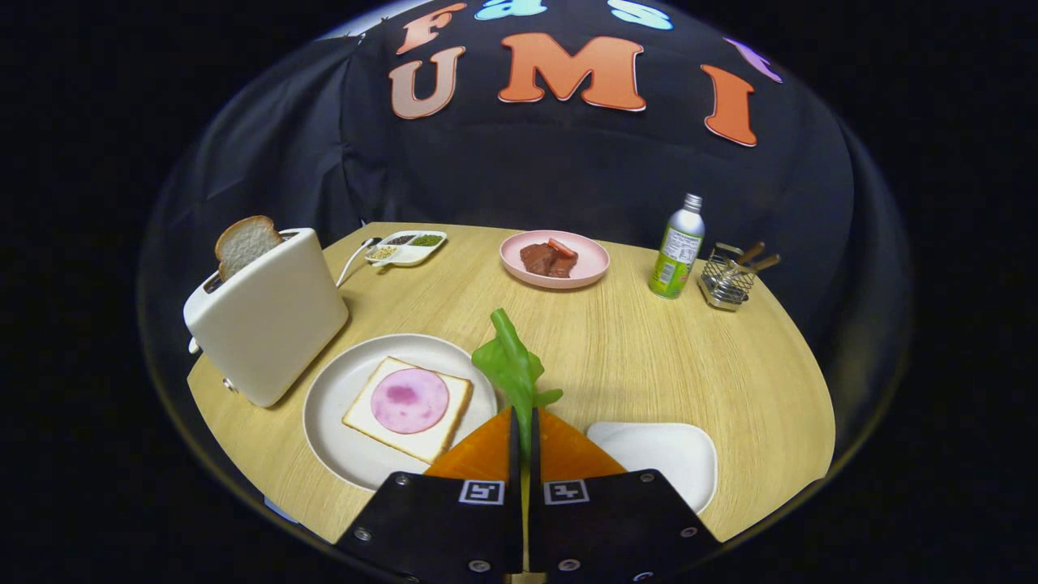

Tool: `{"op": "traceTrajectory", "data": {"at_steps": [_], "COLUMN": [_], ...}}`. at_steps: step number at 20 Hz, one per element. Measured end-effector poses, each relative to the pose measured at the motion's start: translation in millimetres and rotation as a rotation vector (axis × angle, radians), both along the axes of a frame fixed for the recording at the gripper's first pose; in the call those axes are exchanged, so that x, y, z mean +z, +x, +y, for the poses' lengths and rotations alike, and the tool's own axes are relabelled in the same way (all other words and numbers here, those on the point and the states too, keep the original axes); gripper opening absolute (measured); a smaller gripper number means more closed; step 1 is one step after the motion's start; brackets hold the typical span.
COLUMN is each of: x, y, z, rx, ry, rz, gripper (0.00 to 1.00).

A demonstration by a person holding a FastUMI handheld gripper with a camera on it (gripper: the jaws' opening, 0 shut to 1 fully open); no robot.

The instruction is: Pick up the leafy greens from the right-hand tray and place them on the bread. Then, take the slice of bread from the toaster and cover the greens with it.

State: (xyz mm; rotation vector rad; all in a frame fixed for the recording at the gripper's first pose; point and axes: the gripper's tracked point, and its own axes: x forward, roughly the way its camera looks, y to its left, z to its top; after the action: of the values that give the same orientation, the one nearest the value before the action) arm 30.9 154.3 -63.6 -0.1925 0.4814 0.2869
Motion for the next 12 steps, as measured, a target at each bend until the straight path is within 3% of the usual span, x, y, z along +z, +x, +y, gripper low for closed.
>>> {"op": "traceTrajectory", "data": {"at_steps": [12], "x": [-20], "y": [-3], "z": [74], "rx": [0.128], "ry": [-0.057], "rz": [0.030], "gripper": [0.03]}}
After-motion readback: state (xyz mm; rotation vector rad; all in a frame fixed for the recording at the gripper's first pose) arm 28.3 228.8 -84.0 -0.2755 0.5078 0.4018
